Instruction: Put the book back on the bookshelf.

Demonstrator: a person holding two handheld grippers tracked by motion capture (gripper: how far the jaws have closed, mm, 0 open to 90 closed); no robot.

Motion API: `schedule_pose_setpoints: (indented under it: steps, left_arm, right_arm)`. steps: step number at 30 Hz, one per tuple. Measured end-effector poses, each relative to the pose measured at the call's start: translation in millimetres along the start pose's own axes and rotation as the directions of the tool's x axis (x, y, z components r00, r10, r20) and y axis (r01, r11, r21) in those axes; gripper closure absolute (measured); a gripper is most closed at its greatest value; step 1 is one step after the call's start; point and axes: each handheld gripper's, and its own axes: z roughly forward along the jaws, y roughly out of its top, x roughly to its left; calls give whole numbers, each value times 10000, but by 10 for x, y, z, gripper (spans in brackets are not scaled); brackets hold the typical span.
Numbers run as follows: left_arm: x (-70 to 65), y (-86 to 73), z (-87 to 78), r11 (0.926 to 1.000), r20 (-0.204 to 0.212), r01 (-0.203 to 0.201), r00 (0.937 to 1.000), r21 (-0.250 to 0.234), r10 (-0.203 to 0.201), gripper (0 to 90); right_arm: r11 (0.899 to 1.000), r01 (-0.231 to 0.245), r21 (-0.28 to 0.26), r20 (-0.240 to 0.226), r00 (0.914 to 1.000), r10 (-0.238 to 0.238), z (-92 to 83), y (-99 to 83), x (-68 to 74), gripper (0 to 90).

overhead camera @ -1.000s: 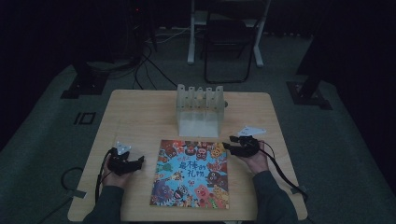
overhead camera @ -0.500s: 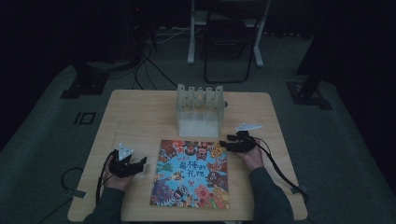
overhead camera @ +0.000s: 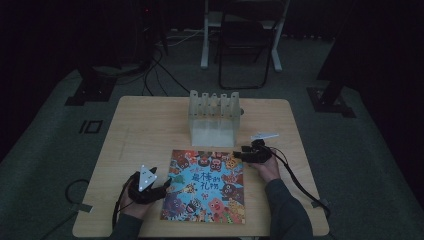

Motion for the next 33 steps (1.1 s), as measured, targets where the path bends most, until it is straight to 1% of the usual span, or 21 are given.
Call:
schedule_pose_setpoints:
  steps: [1, 2, 3, 4, 5, 7, 8, 9, 10, 12, 13, 15, 20, 24, 25, 28, 30, 31, 32, 33]
  left_arm:
    - [-33, 2, -3, 10000, 131, 5, 9999, -4, -5, 309]
    - [-33, 2, -3, 10000, 131, 5, 9999, -4, -5, 307]
    - [-66, 4, -6, 10000, 252, 5, 9997, -27, -4, 306]
    - [-100, 6, -10, 10000, 356, -78, 9993, -21, 78, 300]
    - [-185, 8, -13, 9998, 521, -207, 9984, -27, 209, 296]
    - [-185, 8, -13, 9998, 521, -207, 9984, -27, 209, 291]
    - [-265, 5, -19, 9991, 638, -432, 9970, -10, 432, 283]
    - [-342, 0, -23, 9984, 830, -557, 9950, -1, 555, 278]
    - [-342, 0, -23, 9984, 830, -557, 9950, -1, 555, 275]
    - [-415, -8, -31, 9974, 942, -727, 9929, 29, 721, 269]
    - [-450, -12, -33, 9973, 1006, -730, 9923, -6, 727, 263]
    - [-504, -16, -38, 9968, 1160, -800, 9900, -35, 799, 256]
    - [-641, -23, -40, 9944, 1493, -1058, 9832, -8, 1048, 231]
    - [-743, -31, -38, 9914, 1813, -1304, 9751, 46, 1275, 201]
    - [-767, -33, -32, 9907, 1974, -1356, 9716, 111, 1308, 195]
    - [-847, -34, -11, 9866, 2135, -1609, 9651, 262, 1517, 160]
    - [-903, -29, -8, 9847, 2206, -1725, 9617, 245, 1630, 150]
    - [-950, -23, -18, 9820, 2358, -1887, 9548, 112, 1808, 145]
    - [-950, -23, -18, 9820, 2358, -1887, 9548, 112, 1808, 143]
    - [-974, -20, -25, 9805, 2443, -1965, 9509, 30, 1899, 139]
  right_arm:
    - [10000, -20, 19, -85, 10000, 21, 4, -2, 2, 423]
    - [10000, -52, 35, -146, 9999, 53, 8, -4, 4, 423]
    - [10000, -69, 52, -183, 9998, 70, 10, -5, 3, 424]
    - [9999, -105, 65, -211, 9997, 106, 13, -5, -2, 427]
    - [9998, -160, 94, -224, 9996, 162, 18, -6, -7, 429]
    - [9997, -216, 147, -244, 9995, 219, 22, -7, -11, 429]
    - [9993, -264, 251, -287, 9992, 271, 36, -14, -18, 441]
    - [9993, -283, 254, -351, 9990, 292, 41, -18, -20, 441]
    - [9993, -283, 254, -351, 9990, 292, 41, -18, -20, 441]
    - [9990, -388, 215, -409, 9984, 396, 40, -27, -23, 445]
    - [9981, -584, 202, -485, 9971, 593, 38, -35, -37, 450]
    - [9976, -669, 193, -556, 9961, 679, 35, -38, -50, 459]
    - [9970, -732, 231, -558, 9957, 744, 35, -34, -60, 468]
    - [9957, -904, 182, -661, 9936, 914, 27, -35, -66, 465]
    - [9952, -969, 152, -700, 9928, 977, 22, -37, -72, 466]
    - [9931, -1171, 13, -875, 9893, 1168, 2, -38, -89, 472]
    - [9923, -1238, -86, -937, 9880, 1224, -17, -33, -92, 475]
    - [9919, -1256, -207, -1017, 9872, 1229, -42, -21, -88, 476]
    - [9919, -1256, -207, -1017, 9872, 1229, -42, -21, -88, 476]
    - [9910, -1294, -356, -1130, 9858, 1246, -74, -2, -86, 480]
